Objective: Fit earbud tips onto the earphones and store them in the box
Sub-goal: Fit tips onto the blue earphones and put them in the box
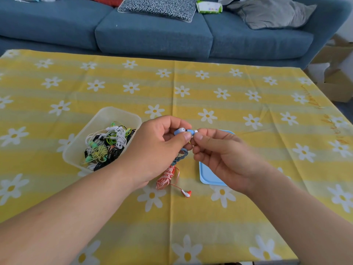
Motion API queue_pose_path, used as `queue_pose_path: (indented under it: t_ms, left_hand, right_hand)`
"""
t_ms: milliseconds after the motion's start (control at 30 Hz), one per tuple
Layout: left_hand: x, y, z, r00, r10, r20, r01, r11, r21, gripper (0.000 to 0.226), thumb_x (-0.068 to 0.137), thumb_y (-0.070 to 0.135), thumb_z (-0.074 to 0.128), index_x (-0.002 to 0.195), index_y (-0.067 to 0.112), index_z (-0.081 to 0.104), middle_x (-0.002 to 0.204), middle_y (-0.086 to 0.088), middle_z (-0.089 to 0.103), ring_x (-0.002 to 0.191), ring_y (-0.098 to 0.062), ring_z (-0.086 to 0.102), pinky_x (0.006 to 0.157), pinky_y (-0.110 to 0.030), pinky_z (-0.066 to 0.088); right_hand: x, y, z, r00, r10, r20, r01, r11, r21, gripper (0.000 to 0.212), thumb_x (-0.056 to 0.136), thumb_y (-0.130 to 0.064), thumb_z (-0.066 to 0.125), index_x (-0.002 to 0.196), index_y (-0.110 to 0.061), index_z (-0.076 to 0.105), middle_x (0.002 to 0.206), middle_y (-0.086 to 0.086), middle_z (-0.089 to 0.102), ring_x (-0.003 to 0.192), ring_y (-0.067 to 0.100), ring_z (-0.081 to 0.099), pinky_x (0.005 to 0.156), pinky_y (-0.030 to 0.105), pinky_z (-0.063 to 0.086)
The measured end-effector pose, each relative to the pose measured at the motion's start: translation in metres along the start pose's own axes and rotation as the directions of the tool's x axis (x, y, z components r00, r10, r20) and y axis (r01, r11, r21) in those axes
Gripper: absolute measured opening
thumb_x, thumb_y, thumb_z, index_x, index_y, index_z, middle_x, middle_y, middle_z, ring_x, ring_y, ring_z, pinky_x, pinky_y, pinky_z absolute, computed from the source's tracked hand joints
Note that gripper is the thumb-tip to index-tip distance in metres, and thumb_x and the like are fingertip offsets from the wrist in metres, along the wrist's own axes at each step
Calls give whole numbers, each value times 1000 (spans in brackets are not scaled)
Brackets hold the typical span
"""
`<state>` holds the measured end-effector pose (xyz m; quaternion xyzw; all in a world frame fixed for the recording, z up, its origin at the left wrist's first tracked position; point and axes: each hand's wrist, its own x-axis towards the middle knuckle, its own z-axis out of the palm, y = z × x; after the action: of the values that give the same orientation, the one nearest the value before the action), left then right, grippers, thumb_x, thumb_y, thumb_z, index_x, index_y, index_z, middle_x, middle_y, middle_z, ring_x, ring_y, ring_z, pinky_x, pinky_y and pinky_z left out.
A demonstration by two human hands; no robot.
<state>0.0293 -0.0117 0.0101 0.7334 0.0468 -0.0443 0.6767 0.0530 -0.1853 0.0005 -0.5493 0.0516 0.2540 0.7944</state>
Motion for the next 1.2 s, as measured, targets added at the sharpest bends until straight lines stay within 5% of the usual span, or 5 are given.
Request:
queue_pose_path:
  t_ms: [233,700,933,1200]
  left_hand:
    - [-1,-3,5,997,28,-69,-27,1000,10,12,96,6,68,99,17,73,84,-9,79,82,-20,77,76,-29,63]
    - [1,-4,7,997,13,-70,-15,999,-29,12,95,5,69,100,15,72,86,-6,79,78,-12,78,69,-20,60]
    - [4,-4,10,998,-22,-55,17,997,-81,11,96,5,67,102,12,72,87,-7,79,77,-13,77,68,-20,59]
    - [9,-6,16,997,-79,-26,74,984,-159,12,96,7,67,105,14,73,85,1,79,76,-12,76,67,-20,57]
  right_hand:
    - [-1,2,4,1000,-23,-4,22,999,-35,10,97,-4,60,101,3,65,83,14,65,73,18,60,64,26,54]
    - [-1,7,2,991,-70,-116,68,997,-22,12,91,-3,68,101,3,72,86,16,68,72,18,64,66,26,57]
    - [-5,2,-1,927,-302,-223,222,920,-323,8,87,-4,76,95,-3,77,86,18,78,79,31,75,75,32,60]
    - [-8,1,-8,959,-218,-182,191,970,-151,22,94,11,59,111,4,70,99,22,77,89,33,75,87,40,59]
